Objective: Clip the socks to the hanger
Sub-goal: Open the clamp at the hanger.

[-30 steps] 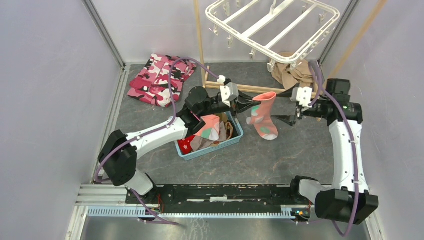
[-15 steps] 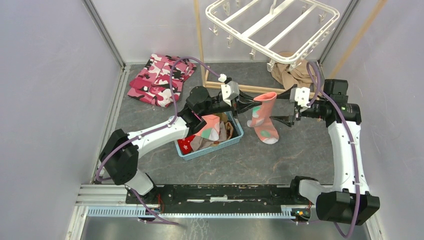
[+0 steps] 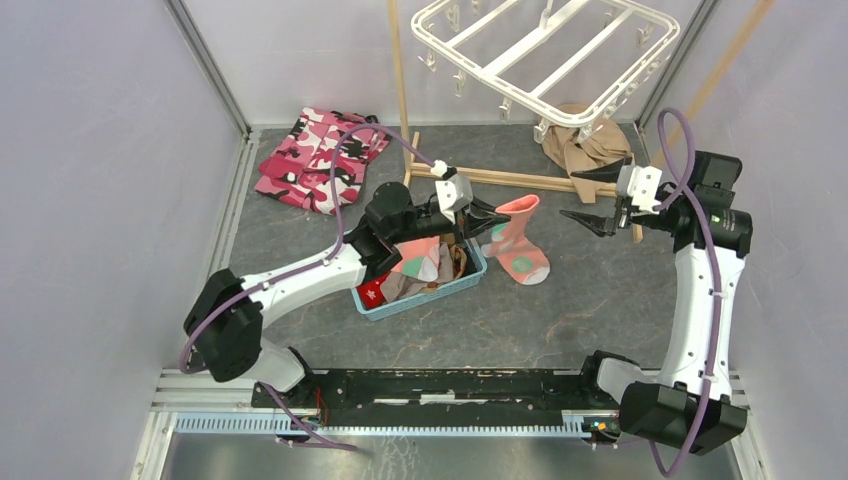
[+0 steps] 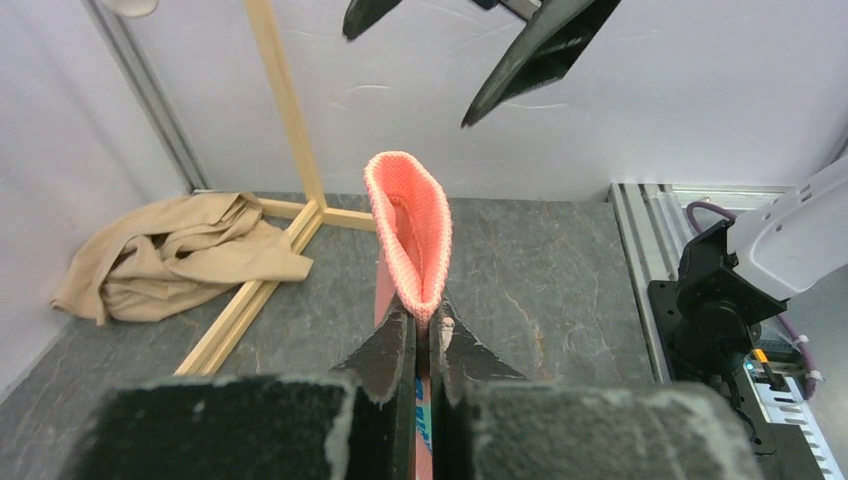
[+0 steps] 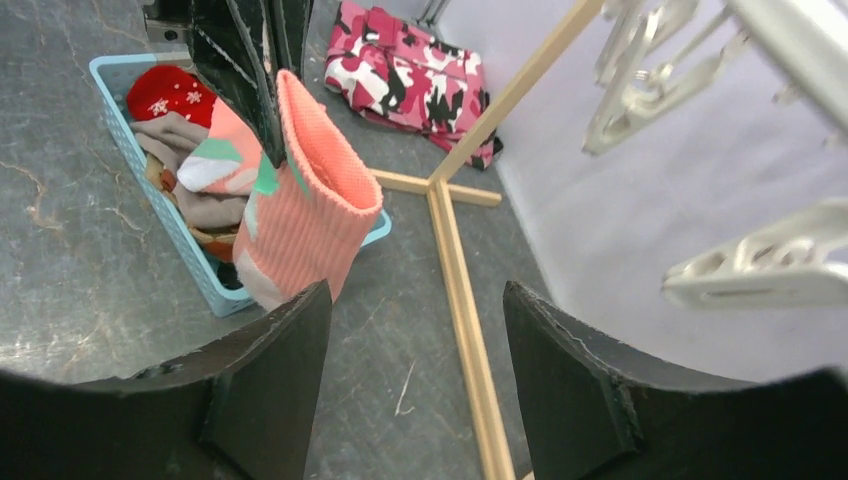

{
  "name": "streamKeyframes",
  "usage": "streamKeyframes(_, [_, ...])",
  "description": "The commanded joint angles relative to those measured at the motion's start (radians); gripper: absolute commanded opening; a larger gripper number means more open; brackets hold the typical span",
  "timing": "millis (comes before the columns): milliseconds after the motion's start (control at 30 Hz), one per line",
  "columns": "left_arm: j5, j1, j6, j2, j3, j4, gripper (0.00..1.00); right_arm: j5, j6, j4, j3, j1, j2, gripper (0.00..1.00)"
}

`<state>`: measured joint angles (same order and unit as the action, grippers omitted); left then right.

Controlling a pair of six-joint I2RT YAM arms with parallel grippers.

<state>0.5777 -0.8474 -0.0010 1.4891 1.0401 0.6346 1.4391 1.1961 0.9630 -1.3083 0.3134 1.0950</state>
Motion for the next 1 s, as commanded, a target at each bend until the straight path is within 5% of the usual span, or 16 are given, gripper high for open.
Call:
streamKeyframes(0, [-0.067, 0.005, 0.088, -0.092, -0.044, -0.038, 0.02, 0.072, 0.324, 0.285, -0.130, -0.004, 0.049, 0.69])
streamKeyframes(167, [-0.123, 0.007, 0.106, -0.146, -0.092, -0.069, 0.02, -0.035, 0.257, 0.244, -0.150, -0.017, 0.070, 0.67])
streamKeyframes(300, [-0.146, 0.011, 0.115, -0.168, -0.116, -0.087, 0.02, -0.435, -0.299, -0.310, 0.103, -0.153, -0.088, 0.73])
streamKeyframes(467, [-0.170, 0.026, 0.138, -0.190, -0.134, -0.113, 0.02, -0.423, -0.426, -0.529, 0.292, -0.206, -0.279, 0.77])
streamKeyframes(667, [-0.157, 0.060, 0.138, -0.209, -0.153, -0.113, 0.02, -0.590, -1.012, -1.142, 0.501, -0.247, -0.451, 0.76])
streamKeyframes(800, [-0.145, 0.068, 0.137, -0.213, -0.158, -0.110, 0.02, -0.721, -1.256, -1.244, 0.456, -0.292, -0.391, 0.75])
streamKeyframes(967, [-0.142, 0.070, 0.122, -0.225, -0.181, -0.071, 0.02, -0.813, -1.339, -1.342, 0.459, -0.389, -0.329, 0.71])
